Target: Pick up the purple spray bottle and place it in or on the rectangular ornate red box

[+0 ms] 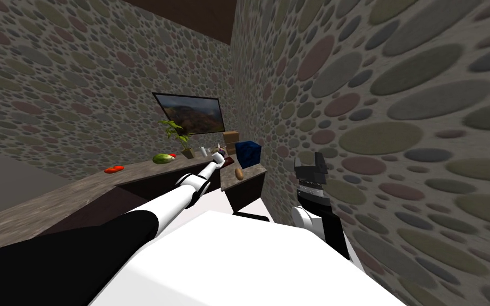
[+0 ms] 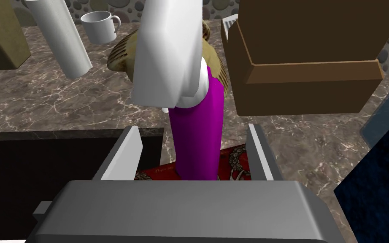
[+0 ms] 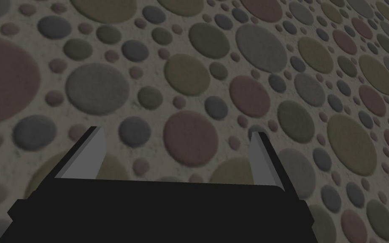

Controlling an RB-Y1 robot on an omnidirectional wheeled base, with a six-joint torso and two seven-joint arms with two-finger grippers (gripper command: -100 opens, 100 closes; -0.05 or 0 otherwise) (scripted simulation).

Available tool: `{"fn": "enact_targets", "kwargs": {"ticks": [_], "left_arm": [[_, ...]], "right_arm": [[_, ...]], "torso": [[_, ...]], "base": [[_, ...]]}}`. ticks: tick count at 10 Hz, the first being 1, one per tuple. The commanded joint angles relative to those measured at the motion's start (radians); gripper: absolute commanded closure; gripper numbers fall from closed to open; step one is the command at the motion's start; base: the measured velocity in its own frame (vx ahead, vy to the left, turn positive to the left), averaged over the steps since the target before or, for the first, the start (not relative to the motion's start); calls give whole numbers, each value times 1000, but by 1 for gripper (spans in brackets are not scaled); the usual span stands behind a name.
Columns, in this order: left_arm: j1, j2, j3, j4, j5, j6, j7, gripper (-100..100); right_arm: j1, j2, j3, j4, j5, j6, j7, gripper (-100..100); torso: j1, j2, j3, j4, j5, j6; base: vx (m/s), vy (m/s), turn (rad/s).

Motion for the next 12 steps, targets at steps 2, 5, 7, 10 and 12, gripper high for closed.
{"fn": "enact_targets", "kwargs": {"ticks": [2,5,7,10,12], "left_arm": [[0,0,0,0,0,0,0,-100],[0,0,0,0,0,0,0,0],[-23,18,-11,-9,41,-18,-27,-100],[-56,46,-27,-22,101,-46,-66,-100],[-90,74,-44,-35,162,-73,-106,-100]], "right_arm": [[0,0,0,0,0,0,0,0],[0,0,0,0,0,0,0,0],[0,0,0,0,0,0,0,0],[0,0,0,0,0,0,0,0],[0,0,0,0,0,0,0,0]], "torso": [[0,3,2,1,0,0],[-1,4,3,1,0,0],[-1,6,4,2,0,0],[-1,6,4,2,0,0],[-1,7,4,2,-1,0]], "base": [[5,1,0],[0,0,0],[-25,-7,-13],[-23,-7,-9],[-33,-10,-16]]}}
